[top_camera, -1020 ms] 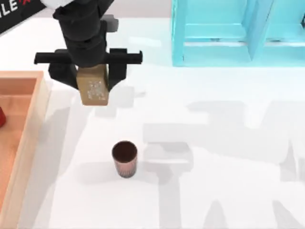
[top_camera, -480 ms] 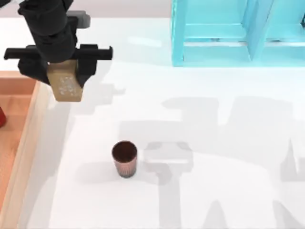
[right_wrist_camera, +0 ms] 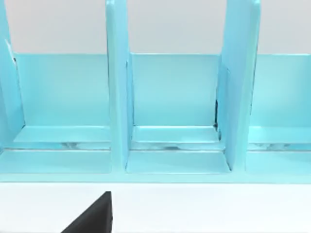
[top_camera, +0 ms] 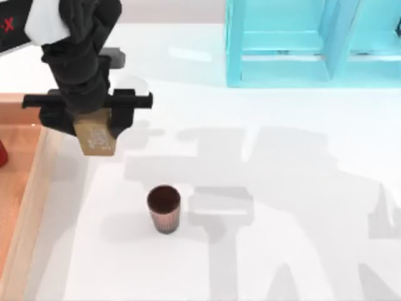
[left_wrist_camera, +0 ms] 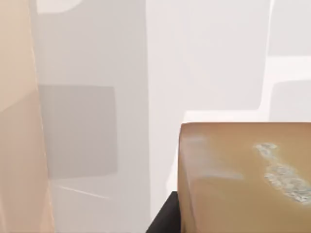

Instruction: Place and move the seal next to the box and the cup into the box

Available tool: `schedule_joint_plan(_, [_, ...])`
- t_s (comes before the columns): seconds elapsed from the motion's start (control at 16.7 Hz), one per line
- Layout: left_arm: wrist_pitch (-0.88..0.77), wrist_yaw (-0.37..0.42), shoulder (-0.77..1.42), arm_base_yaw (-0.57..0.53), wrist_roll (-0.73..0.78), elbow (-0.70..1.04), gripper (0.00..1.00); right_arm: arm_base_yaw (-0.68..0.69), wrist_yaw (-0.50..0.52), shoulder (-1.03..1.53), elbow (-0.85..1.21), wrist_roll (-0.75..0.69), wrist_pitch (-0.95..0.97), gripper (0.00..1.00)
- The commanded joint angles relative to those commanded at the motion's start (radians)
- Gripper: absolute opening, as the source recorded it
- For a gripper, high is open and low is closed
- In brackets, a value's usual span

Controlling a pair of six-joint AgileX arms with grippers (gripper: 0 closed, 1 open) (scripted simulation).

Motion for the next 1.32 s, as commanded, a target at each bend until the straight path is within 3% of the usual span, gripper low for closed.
schedule_joint_plan(0.24, [0.005, 0.001, 0.003, 0.001, 0.0, -0.005, 0.0, 0.0, 0.0, 0.0, 0.0, 0.0, 0.0, 1.0])
schedule_joint_plan(1.02, [0.005, 0.001, 0.003, 0.001, 0.0, -0.005, 0.98, 0.0, 0.0, 0.0, 0.0, 0.0, 0.0, 1.0])
schedule_joint_plan(1.32, [0.005, 0.001, 0.003, 0.001, 0.0, -0.005, 1.0, 0.0, 0.0, 0.0, 0.0, 0.0, 0.0, 1.0])
